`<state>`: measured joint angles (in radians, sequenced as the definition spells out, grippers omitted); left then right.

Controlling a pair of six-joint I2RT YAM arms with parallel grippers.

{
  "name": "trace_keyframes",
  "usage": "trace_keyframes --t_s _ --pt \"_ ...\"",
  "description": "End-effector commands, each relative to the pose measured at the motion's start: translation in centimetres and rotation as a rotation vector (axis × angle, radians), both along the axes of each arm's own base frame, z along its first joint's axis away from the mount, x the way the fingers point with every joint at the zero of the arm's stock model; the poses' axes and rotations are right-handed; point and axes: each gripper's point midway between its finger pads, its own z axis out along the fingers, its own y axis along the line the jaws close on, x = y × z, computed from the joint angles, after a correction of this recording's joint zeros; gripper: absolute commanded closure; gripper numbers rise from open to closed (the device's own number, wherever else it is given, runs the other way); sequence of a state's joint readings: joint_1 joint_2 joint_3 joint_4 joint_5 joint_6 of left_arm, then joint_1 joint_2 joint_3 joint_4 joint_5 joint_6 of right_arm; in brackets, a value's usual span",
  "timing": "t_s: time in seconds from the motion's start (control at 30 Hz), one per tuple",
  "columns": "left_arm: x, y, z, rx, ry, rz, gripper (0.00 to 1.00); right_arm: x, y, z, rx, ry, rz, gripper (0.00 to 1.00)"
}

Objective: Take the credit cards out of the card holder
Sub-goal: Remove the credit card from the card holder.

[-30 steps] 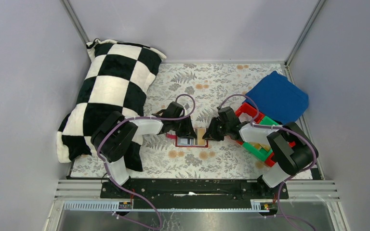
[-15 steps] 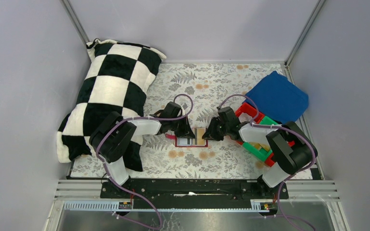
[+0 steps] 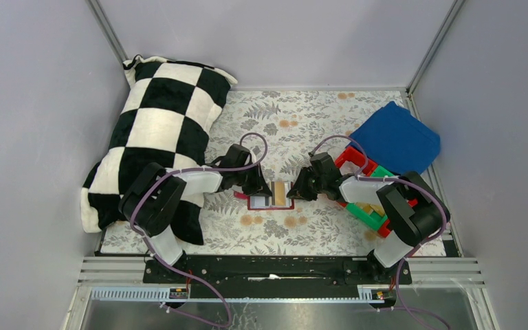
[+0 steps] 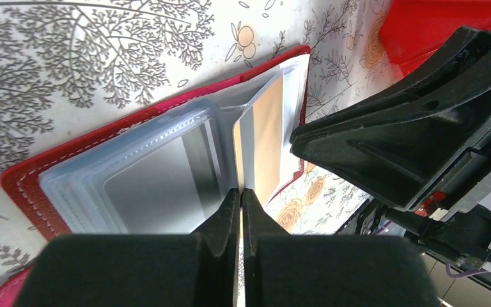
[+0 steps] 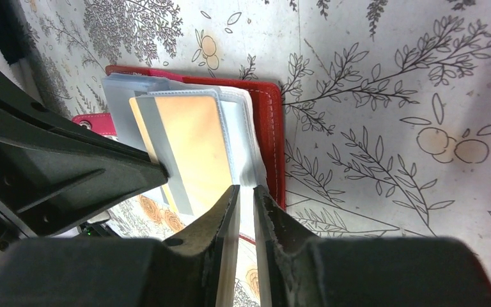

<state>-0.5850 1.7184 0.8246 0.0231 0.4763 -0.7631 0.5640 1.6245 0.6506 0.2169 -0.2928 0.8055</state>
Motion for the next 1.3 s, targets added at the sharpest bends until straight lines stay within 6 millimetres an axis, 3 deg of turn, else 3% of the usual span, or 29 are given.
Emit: trace_keyframes --t_s 0.0,0.57,0.67,0.97,1.27 --pt "0.2 1.2 0.6 0.006 -0.036 -0.007 1.00 -1.7 -1.6 -3.1 -0.100 0.079 -0.005 0.79" --pt "-0.4 2.2 0.9 0.001 -0.026 -0.031 1.00 -1.5 -1.7 -2.7 -0.109 0.067 -0.004 0.80" --pt "-0.5 2.1 0.8 -0.008 -0.020 -0.041 1.00 -1.2 -1.3 -1.7 -0.092 0.045 0.004 0.80" --pt "-0.8 1.8 0.6 -0.029 -0.005 -0.056 1.00 0.7 0.6 4.0 -0.001 -0.083 0.025 0.74" --pt "-0.8 1.2 0.8 -0.066 0.004 -0.069 1.00 0.2 3.0 3.6 0.069 -0.054 0.086 0.63"
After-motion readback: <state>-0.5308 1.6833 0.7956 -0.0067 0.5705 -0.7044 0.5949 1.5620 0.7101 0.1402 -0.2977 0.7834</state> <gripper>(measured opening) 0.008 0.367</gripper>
